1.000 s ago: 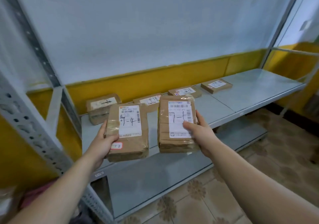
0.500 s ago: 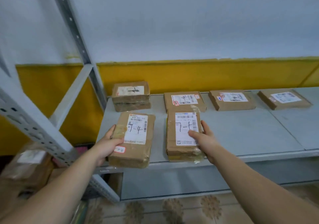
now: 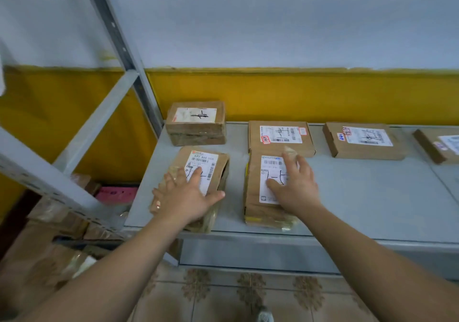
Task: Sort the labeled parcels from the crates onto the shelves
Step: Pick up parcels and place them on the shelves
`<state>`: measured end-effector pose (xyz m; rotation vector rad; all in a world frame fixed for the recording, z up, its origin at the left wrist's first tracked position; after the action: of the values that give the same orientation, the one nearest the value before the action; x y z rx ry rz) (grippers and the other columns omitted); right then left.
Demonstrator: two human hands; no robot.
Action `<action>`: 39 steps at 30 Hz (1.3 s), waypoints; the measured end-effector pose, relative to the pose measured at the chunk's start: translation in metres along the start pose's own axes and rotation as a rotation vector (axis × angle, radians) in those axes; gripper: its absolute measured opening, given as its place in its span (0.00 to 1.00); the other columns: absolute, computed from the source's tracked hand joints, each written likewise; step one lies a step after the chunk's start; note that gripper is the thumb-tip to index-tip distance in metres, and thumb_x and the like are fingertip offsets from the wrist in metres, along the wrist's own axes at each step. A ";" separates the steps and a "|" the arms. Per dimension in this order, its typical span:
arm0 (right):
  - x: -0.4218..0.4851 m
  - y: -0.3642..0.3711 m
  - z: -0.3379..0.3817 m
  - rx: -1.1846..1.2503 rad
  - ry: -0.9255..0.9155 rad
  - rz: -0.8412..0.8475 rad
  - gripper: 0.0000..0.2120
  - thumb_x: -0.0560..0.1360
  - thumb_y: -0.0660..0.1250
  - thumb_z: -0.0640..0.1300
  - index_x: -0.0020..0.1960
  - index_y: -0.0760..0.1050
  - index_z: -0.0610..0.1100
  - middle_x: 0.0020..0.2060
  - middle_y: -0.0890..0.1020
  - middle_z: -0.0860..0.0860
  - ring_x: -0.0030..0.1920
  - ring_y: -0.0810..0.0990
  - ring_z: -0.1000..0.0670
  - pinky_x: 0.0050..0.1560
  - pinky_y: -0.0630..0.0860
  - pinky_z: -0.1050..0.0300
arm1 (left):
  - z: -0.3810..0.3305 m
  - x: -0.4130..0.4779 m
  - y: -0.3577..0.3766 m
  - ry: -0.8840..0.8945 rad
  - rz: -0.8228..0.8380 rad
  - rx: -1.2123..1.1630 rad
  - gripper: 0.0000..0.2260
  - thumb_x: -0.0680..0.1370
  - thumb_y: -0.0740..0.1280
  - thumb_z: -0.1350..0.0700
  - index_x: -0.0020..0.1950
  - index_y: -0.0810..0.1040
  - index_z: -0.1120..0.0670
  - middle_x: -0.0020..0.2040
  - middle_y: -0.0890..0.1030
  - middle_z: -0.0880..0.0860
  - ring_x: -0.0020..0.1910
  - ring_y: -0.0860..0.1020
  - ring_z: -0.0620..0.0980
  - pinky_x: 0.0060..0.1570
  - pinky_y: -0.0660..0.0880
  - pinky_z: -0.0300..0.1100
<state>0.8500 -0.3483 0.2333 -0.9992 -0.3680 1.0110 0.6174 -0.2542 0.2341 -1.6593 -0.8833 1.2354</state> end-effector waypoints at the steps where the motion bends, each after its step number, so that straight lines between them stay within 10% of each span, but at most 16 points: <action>1: -0.001 0.000 0.007 -0.111 -0.031 0.043 0.37 0.76 0.63 0.63 0.79 0.47 0.61 0.79 0.45 0.52 0.79 0.47 0.43 0.76 0.53 0.40 | -0.005 -0.002 0.002 0.005 0.016 0.045 0.43 0.69 0.52 0.23 0.78 0.45 0.41 0.80 0.42 0.56 0.76 0.39 0.66 0.68 0.43 0.71; 15: -0.009 0.014 0.005 -0.230 0.022 0.163 0.35 0.78 0.54 0.68 0.80 0.46 0.59 0.80 0.41 0.54 0.75 0.54 0.38 0.71 0.62 0.43 | 0.053 0.010 -0.048 0.495 0.263 0.434 0.35 0.80 0.62 0.55 0.77 0.45 0.35 0.80 0.40 0.47 0.78 0.40 0.52 0.74 0.43 0.61; 21: -0.011 0.012 0.010 -0.276 0.059 0.146 0.35 0.76 0.55 0.69 0.79 0.50 0.59 0.80 0.44 0.53 0.76 0.52 0.40 0.70 0.63 0.39 | 0.049 0.016 -0.022 0.287 0.131 0.192 0.44 0.71 0.60 0.28 0.76 0.36 0.37 0.79 0.35 0.51 0.77 0.36 0.60 0.72 0.41 0.66; 35: 0.034 -0.005 0.005 -0.446 -0.136 0.118 0.42 0.71 0.55 0.77 0.78 0.50 0.59 0.79 0.51 0.47 0.79 0.45 0.41 0.76 0.53 0.38 | 0.074 0.019 -0.021 0.614 0.089 0.440 0.22 0.84 0.47 0.46 0.71 0.36 0.31 0.76 0.37 0.41 0.78 0.38 0.53 0.74 0.38 0.58; 39: 0.041 -0.005 0.007 -0.440 -0.123 0.062 0.41 0.69 0.55 0.78 0.76 0.55 0.59 0.75 0.59 0.46 0.77 0.53 0.41 0.74 0.57 0.40 | 0.066 0.018 -0.016 0.499 0.060 0.381 0.29 0.73 0.39 0.28 0.72 0.35 0.33 0.79 0.39 0.44 0.78 0.40 0.53 0.75 0.41 0.59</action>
<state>0.8696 -0.3108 0.2339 -1.3514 -0.6847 1.0737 0.5580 -0.2174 0.2339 -1.5807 -0.2739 0.8936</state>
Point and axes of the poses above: each hand's wrist, its own x-axis towards the middle knuckle, its own y-axis out of the palm, z = x × y, the point moved 1 cm from there along x, towards the middle knuckle
